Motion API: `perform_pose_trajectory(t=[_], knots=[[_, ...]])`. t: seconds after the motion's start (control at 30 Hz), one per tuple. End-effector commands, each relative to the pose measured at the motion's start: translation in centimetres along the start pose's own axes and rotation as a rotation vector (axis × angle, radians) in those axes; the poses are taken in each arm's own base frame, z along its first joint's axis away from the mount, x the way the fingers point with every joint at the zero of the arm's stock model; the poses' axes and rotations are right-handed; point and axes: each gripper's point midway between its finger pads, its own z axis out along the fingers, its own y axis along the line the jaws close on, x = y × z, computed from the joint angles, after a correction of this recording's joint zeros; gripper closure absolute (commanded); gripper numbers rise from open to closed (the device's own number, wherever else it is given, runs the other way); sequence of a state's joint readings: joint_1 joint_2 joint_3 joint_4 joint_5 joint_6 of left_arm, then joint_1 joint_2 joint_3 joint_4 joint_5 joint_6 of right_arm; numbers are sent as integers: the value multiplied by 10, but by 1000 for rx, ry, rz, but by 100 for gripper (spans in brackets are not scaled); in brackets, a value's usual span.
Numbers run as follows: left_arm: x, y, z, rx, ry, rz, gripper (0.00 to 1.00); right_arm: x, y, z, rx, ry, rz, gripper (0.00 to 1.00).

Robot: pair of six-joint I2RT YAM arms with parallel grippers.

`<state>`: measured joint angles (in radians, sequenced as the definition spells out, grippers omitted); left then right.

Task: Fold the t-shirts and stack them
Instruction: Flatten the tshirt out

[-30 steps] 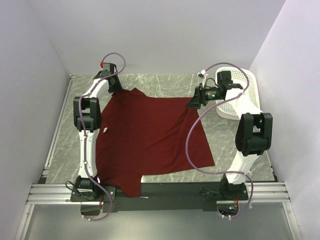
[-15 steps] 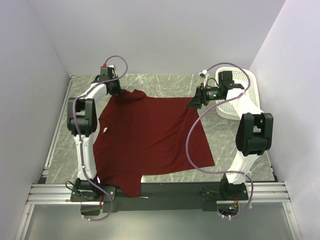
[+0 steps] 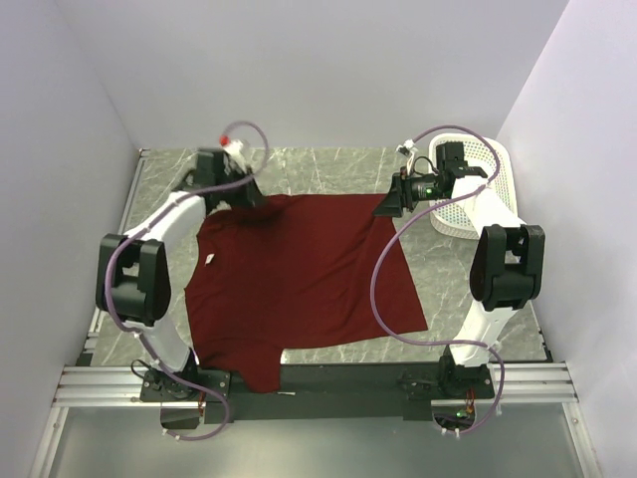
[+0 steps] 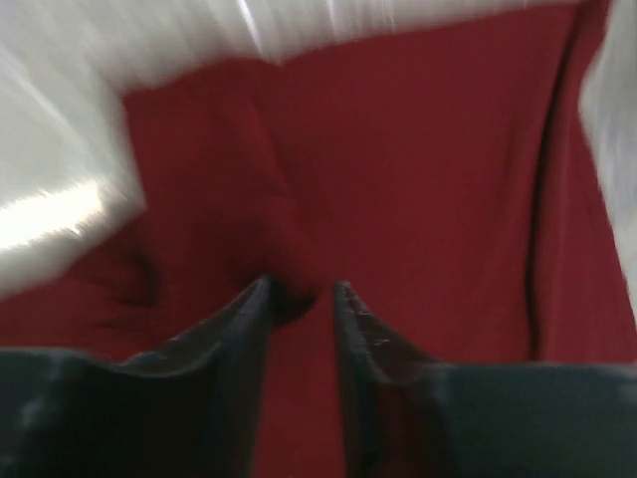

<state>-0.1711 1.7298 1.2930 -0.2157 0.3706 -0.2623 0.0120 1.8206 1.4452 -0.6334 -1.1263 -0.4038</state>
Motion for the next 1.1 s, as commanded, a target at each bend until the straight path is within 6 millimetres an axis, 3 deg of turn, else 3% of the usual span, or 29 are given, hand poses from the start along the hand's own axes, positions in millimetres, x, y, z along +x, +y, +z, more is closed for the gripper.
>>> perform_pose_trajectory(t=[0.0,0.03,0.1,0.2,0.23,0.3,0.33,0.4,0.47,0.6,0.7,0.9,1.07], knots=[[95,-32,-6,91,291,-36,61,-13,14,-9,-30,-28,-43,34],[115,-34,-11,86,334,-37,55,-13,14,-9,-31,-28,-43,34],[141,-38,-19,71,375,-34,54,-14,16,-9,-41,-27,-44,34],[130,-37,-41,15,296,-22,52,-13,15,-8,-45,-26,-39,34],[107,-27,-53,-85,189,-2,48,-13,15,-8,-43,-26,-40,34],[88,-15,-64,-184,58,-43,34,-13,14,-8,-40,-24,-39,34],[70,-6,-77,-258,-39,-54,18,-13,13,-8,-39,-22,-38,34],[63,-4,-79,-258,-92,-126,10,-13,14,-9,-32,-20,-39,34],[67,8,-72,-277,-61,-211,13,-14,14,-9,-23,-25,-50,34],[87,8,-42,-176,59,-389,52,-13,14,-9,-22,-30,-39,34],[95,8,-23,-125,92,-423,63,-12,14,-9,-23,-25,-37,34],[101,28,0,-195,120,-418,62,-10,12,-8,-23,-22,-29,34],[106,36,7,-218,136,-410,61,-9,11,-7,-24,-19,-25,34]])
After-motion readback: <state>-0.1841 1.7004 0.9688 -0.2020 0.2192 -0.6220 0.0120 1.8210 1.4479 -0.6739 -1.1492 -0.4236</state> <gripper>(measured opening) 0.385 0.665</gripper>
